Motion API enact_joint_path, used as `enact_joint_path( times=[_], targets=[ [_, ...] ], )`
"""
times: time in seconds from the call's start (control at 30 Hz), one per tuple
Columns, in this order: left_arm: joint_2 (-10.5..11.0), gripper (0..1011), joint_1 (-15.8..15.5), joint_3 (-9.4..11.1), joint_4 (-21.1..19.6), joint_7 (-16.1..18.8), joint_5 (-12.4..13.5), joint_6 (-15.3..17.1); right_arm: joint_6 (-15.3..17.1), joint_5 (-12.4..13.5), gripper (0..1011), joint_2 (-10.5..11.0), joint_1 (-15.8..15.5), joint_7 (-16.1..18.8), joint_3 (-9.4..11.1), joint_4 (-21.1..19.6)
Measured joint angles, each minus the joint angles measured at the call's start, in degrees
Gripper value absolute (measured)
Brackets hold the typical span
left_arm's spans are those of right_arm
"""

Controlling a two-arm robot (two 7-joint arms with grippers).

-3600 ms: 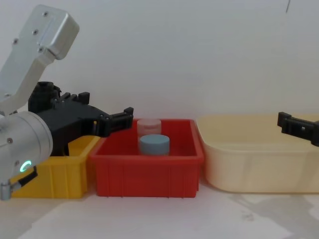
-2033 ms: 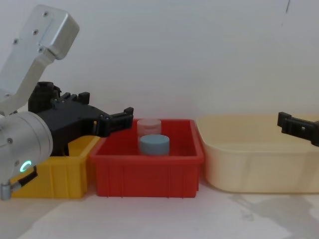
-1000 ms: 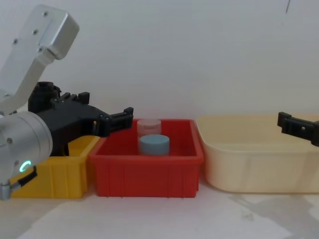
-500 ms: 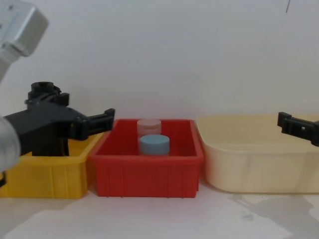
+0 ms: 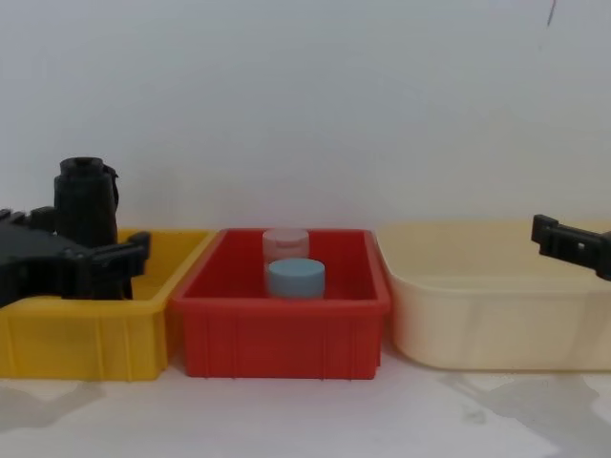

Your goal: Pick up the garbage bag with the one hand and transfer it to the other hand.

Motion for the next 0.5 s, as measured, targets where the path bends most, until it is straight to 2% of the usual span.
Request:
enact_joint_path(
  times=[0.23, 0.5],
  targets=[
    [0.34, 1001, 1.68, -2.59, -0.24, 0.64, -1.54, 1.08, 0.0, 0.0, 1001, 0.0, 0.0, 0.0, 0.0, 0.0],
    [0.28, 1001, 1.52, -4.76, 1.05, 0.84, -3.0, 1.98, 0.0, 0.0, 1001, 0.0, 0.0, 0.0, 0.0, 0.0]
  ],
)
